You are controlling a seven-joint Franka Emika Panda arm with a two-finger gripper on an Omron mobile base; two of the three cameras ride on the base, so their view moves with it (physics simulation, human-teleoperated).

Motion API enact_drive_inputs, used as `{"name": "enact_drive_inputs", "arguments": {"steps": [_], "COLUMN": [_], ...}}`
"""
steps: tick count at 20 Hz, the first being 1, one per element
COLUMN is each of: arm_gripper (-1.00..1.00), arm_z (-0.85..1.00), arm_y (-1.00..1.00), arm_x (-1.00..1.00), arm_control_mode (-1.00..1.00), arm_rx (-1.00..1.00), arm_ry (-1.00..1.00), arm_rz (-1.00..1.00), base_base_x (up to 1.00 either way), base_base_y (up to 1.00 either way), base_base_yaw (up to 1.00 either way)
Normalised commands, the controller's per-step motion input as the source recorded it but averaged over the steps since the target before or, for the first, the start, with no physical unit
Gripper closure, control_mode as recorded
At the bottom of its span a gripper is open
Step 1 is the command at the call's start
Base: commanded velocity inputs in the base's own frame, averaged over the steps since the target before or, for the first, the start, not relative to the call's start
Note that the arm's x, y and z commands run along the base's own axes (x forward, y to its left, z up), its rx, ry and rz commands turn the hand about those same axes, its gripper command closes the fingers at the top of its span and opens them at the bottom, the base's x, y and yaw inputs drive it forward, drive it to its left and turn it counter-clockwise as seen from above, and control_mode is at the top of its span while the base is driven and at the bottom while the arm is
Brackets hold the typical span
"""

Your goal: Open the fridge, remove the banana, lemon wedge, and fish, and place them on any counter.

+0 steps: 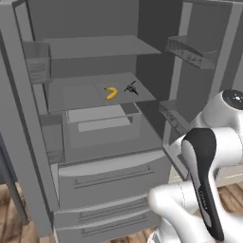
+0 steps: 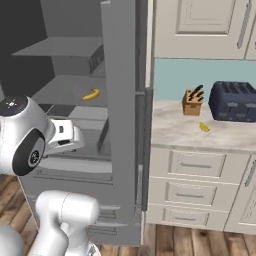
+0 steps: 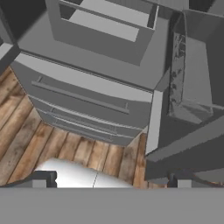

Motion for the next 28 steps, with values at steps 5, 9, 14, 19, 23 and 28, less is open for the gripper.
{"name": "enact_drive_inputs", "arguments": {"steps": [5,9,14,19,23,28], "arm_gripper": [-1.0,-1.0,-1.0,-1.0,-1.0,-1.0], "arm_z": [0.0,0.0,0.0,0.0,0.0,0.0], "arm_y": [0.0,0.0,0.0,0.0,0.0,0.0], "arm_x": [0.0,0.0,0.0,0.0,0.0,0.0], "arm_control_mode": [1.0,1.0,1.0,1.0,1.0,1.0], "arm_rx": [0.0,0.0,0.0,0.0,0.0,0.0], "arm_ry": [0.0,0.0,0.0,0.0,0.0,0.0], "arm_rz": [0.0,0.0,0.0,0.0,0.0,0.0], "base_base_x": [0.69,0.57,0.57,0.59,0.63,0.24], "base_base_y": [0.39,0.49,0.48,0.21,0.43,0.22], "base_base_yaw": [0.0,0.0,0.0,0.0,0.0,0.0]}}
